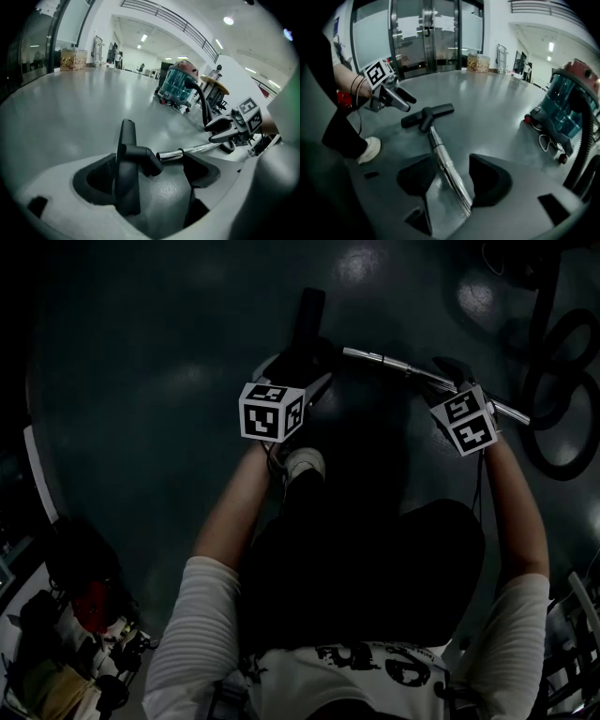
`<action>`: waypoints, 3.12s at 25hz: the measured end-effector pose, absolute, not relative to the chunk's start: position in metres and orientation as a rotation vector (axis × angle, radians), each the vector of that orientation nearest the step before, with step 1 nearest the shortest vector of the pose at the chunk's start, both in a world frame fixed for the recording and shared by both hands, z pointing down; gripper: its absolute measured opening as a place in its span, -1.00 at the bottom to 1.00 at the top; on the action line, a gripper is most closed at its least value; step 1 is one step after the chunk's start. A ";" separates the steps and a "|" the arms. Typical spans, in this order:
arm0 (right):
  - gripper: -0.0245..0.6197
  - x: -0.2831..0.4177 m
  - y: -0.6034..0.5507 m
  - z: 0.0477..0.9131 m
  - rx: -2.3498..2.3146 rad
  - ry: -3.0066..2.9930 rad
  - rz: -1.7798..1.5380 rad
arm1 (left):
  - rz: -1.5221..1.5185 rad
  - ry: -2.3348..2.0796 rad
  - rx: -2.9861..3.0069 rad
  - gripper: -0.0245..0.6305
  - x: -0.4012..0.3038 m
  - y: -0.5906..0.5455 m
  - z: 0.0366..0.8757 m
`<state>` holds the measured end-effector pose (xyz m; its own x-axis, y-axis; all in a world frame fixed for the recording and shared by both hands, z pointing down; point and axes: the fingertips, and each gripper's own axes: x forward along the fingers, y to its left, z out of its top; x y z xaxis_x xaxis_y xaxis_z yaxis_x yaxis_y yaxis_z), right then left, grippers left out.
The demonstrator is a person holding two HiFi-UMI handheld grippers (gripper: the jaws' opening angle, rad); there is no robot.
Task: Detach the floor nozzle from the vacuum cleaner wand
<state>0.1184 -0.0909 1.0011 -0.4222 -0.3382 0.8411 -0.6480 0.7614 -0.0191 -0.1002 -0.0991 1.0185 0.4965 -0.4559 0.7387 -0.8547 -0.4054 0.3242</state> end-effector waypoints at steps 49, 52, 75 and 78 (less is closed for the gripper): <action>-0.91 0.143 0.242 0.029 1.700 -2.442 0.080 | 0.090 -1.352 2.636 -0.91 -0.007 0.204 0.022; -0.91 0.129 0.268 0.024 1.709 -2.433 0.069 | 0.072 -1.349 2.633 -0.91 -0.023 0.232 0.015; -0.91 0.007 0.374 0.001 1.764 -2.401 -0.074 | 0.007 -1.238 2.728 -0.91 -0.131 0.348 -0.013; -0.91 0.007 0.376 -0.003 1.749 -2.400 -0.079 | -0.004 -1.258 2.719 -0.91 -0.135 0.348 -0.016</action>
<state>0.0068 0.3757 -0.0025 -0.2973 -0.9489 0.1060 -0.9399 0.3104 0.1423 -0.1347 0.3478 -0.0158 0.6494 -0.7582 0.0587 -0.7579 -0.6388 0.1325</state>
